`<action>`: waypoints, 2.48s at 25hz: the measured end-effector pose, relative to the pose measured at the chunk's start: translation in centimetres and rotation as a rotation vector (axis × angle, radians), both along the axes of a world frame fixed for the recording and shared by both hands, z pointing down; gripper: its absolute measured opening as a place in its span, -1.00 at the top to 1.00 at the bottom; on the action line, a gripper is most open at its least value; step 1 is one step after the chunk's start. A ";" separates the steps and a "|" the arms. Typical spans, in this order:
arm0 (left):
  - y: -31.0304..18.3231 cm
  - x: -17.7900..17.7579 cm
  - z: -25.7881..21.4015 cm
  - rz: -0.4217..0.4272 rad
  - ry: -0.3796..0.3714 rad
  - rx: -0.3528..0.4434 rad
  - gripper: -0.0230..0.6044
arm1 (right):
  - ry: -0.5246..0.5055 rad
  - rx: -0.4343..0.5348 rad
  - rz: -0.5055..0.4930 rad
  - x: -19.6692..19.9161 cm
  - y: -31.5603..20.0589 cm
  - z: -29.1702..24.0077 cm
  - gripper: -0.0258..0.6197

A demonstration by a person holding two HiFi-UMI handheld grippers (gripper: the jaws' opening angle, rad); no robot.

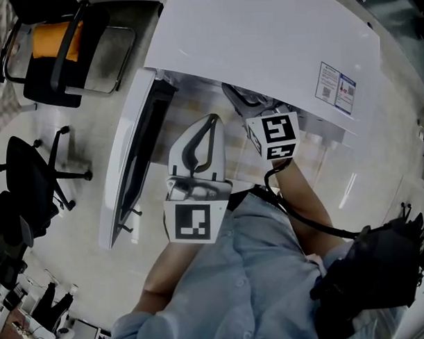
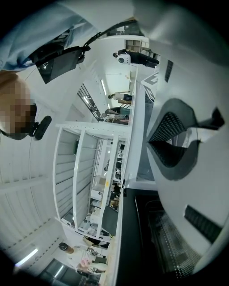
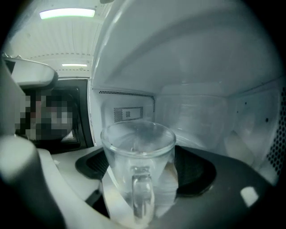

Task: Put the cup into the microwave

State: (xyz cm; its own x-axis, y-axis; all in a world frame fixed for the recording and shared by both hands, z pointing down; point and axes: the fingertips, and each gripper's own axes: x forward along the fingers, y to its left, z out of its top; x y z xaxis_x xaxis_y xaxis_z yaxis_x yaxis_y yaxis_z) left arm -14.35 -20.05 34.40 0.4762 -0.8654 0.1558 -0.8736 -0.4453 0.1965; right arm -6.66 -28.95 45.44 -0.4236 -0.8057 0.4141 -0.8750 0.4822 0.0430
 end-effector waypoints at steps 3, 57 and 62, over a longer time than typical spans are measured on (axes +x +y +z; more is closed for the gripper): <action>1.2 0.1 -0.2 -0.010 -0.004 -0.001 0.90 | 0.006 0.006 0.012 0.5 1.2 -0.6 -0.37; 5.3 2.6 -3.9 -0.059 0.008 0.039 0.91 | -0.116 -0.069 -0.066 -1.4 11.1 -4.5 0.92; 8.5 1.9 -5.9 -0.155 -0.020 0.039 0.90 | -0.162 -0.015 -0.136 -1.3 15.9 -9.5 0.92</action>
